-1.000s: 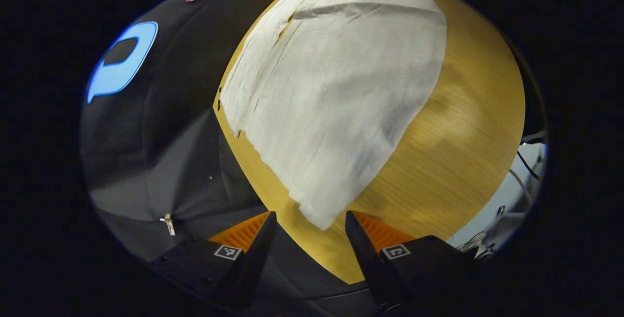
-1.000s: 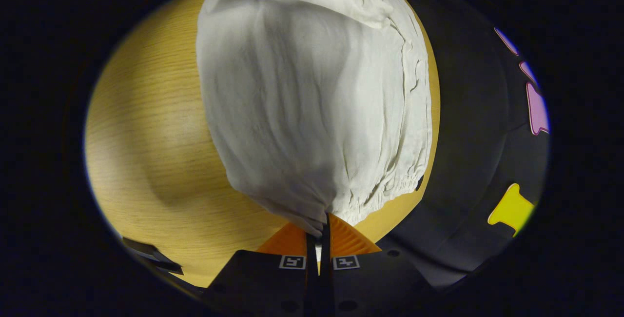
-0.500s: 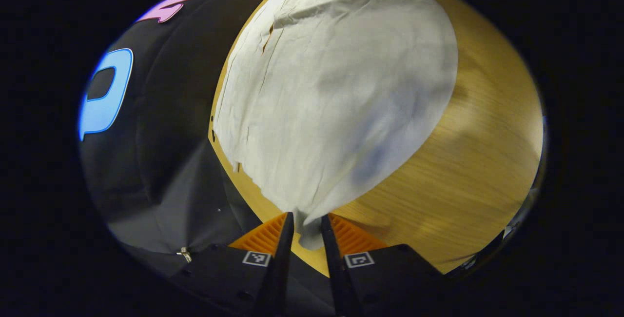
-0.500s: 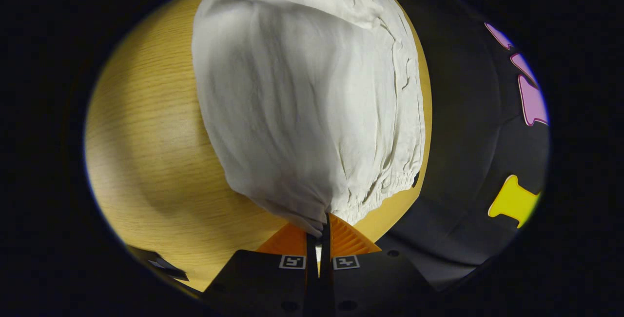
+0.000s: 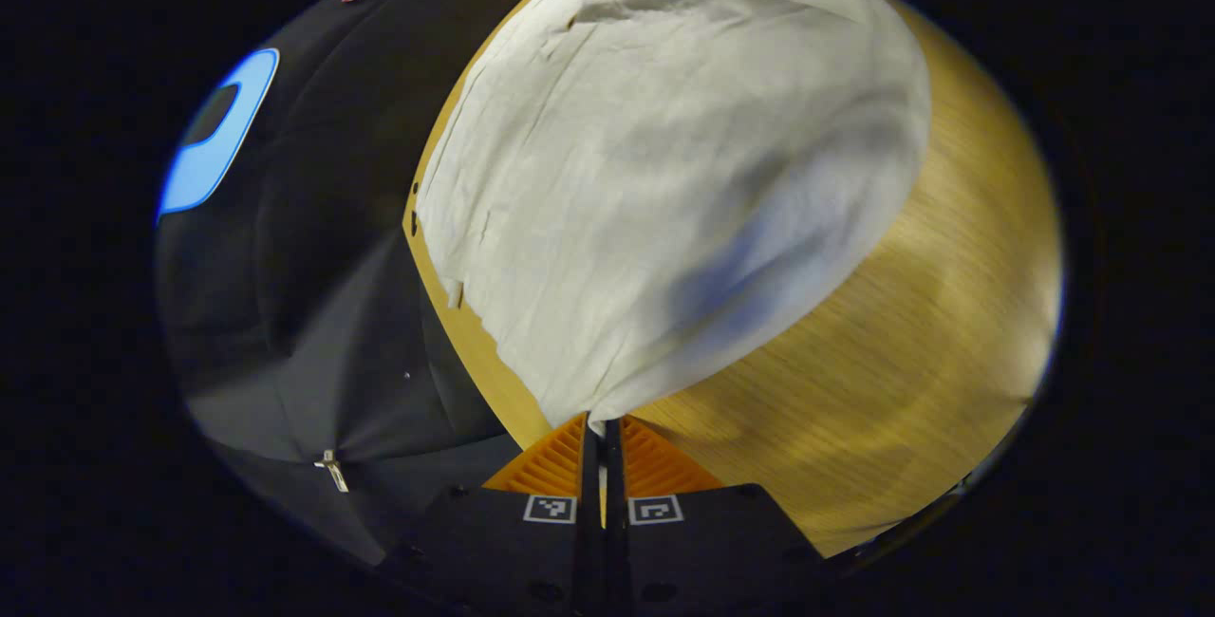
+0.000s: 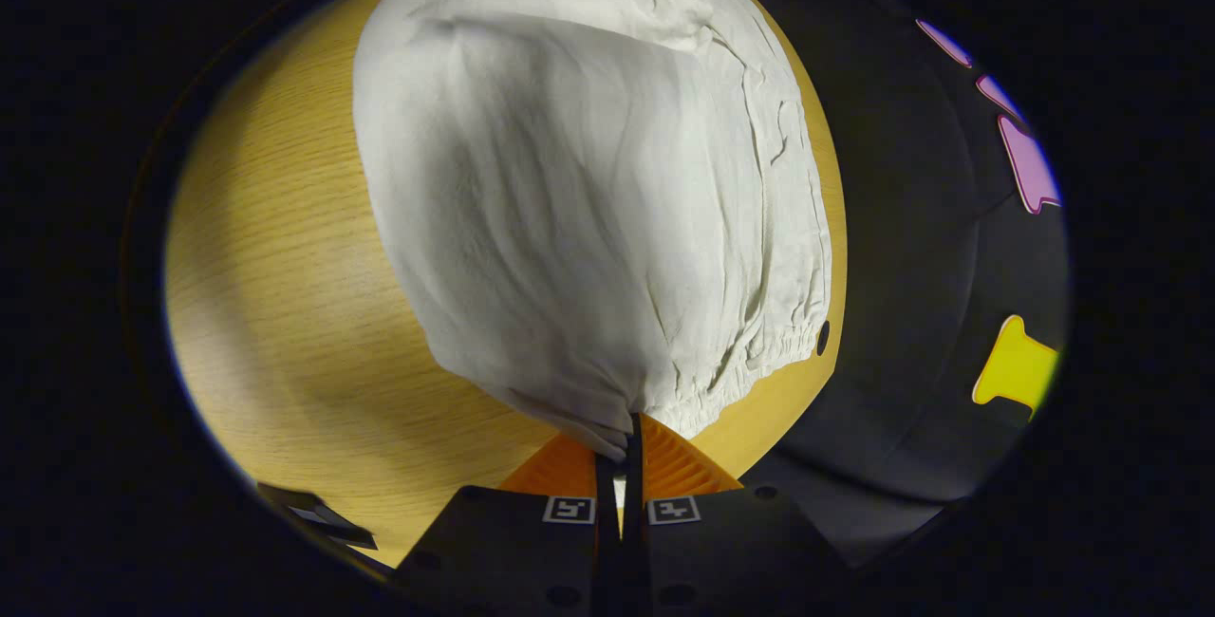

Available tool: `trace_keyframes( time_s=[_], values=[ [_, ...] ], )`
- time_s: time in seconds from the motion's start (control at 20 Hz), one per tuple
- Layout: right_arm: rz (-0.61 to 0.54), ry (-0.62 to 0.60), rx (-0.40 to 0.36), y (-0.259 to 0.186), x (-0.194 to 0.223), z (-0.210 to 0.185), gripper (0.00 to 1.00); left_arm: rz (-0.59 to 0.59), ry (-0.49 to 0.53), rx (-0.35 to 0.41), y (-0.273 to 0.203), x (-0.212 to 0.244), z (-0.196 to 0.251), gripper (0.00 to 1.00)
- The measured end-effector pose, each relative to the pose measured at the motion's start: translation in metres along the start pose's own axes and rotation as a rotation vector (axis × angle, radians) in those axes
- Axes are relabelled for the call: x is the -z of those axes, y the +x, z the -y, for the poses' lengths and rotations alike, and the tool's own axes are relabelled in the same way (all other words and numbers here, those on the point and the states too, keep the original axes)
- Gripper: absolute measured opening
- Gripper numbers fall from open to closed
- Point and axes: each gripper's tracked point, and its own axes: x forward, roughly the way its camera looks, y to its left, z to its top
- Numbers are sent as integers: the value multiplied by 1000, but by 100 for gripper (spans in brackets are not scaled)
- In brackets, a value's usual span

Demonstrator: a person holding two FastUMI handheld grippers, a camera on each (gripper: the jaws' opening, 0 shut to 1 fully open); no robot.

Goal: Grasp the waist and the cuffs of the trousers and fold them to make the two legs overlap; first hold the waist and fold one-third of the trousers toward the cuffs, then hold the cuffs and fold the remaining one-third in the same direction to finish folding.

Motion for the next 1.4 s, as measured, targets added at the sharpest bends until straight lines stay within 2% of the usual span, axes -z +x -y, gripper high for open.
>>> trace_keyframes(
  time_s=[0.1, 0.25, 0.35, 0.45, 0.65, 0.9, 1.0, 1.15, 1.2, 1.25, 1.3, 1.35, 1.4],
  values=[
    [15, 11, 17, -4, 1, 6, 5, 13, -45, -40, -4, -8, -10, 6],
    [32, 108, 65, -14, 6, 24, 5, 30, -75, -92, -19, -17, -36, 5],
    [40, 182, 95, -22, 6, 40, 5, 38, -78, -125, -23, -22, -60, 6],
    [44, 252, 85, -25, 5, 53, 5, 63, -70, -156, -28, -33, -84, 6],
    [59, 327, 111, -32, -2, 90, 5, 110, -68, -202, -41, -53, -134, 6],
    [86, 615, 107, -27, -16, 137, 5, 155, -94, -264, -43, -81, -203, 5],
    [109, 735, 97, -22, -27, 154, 5, 171, -117, -270, -37, -96, -226, 5],
    [123, 834, 114, -25, -37, 173, 5, 191, -170, -280, -24, -115, -259, 5],
    [123, 854, 119, -20, -39, 177, 15, 197, -189, -274, -17, -123, -268, 5],
    [114, 863, 116, -10, -39, 182, 15, 201, -206, -269, -12, -127, -274, 5],
    [112, 866, 128, -4, -39, 188, 5, 204, -226, -268, -5, -133, -280, 5],
    [115, 879, 136, 0, -39, 193, 5, 204, -250, -265, 3, -137, -286, 5],
    [112, 896, 136, 3, -39, 197, 15, 213, -280, -264, 10, -142, -289, 5]
  ],
)
